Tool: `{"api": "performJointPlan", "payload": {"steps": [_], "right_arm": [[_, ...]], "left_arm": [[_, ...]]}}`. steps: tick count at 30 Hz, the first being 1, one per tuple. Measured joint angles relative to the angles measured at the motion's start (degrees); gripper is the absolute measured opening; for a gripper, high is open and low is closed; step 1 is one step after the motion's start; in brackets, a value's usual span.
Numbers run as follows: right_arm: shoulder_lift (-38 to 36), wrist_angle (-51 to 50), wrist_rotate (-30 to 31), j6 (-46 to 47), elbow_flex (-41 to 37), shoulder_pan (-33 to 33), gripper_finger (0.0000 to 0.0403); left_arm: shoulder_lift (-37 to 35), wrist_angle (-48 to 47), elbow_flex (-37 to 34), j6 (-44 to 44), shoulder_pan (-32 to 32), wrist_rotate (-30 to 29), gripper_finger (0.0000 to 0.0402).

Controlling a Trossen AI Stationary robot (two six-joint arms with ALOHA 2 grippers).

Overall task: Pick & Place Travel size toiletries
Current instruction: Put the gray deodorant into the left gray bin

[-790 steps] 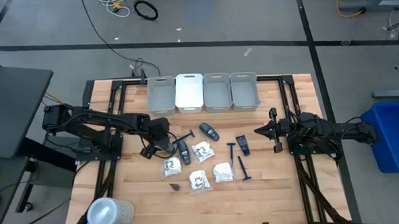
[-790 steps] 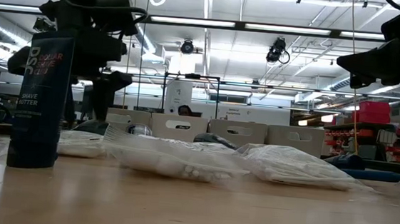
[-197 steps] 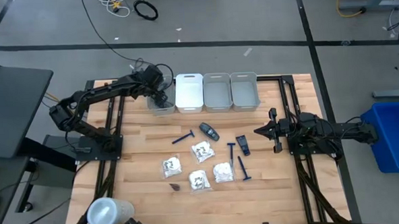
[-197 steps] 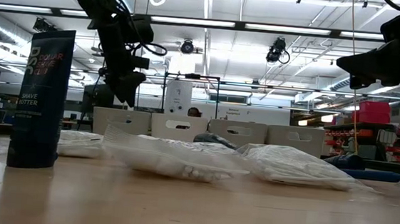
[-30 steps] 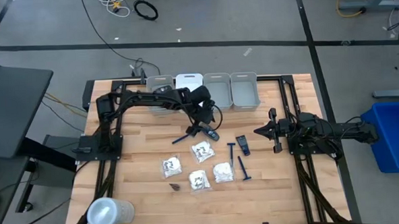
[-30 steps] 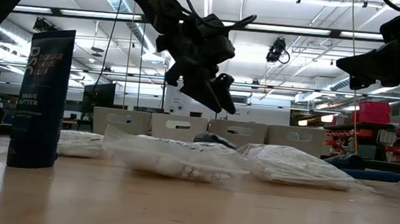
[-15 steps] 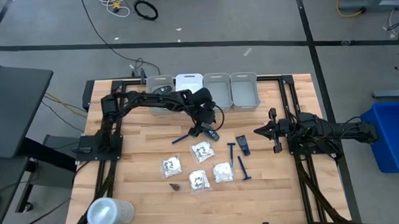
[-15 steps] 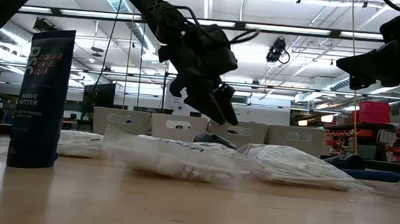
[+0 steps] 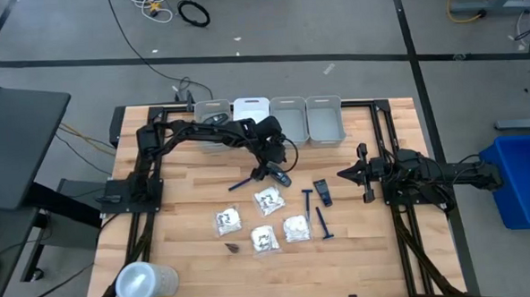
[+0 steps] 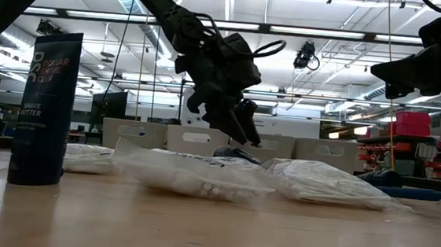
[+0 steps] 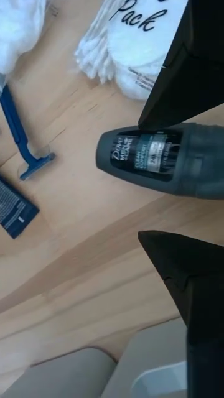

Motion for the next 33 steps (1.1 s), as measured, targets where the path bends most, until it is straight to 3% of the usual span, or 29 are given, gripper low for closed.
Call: {"api": "performJointPlan", "payload": {"steps": [21,33], "right_arm": [[0.00,0.01,0.00,0.02,0.00,-0.02,0.0013],[0.04,0.01,-0.02,-0.01,-0.01,-0.01,0.0014]], "left_arm": [[1.17,-5.10,-0.04,2.40,-0.10,-1.37,0.0283],[1.88,-5.09,0.00,2.52,-0.66,-4.30,0.0259]]}}
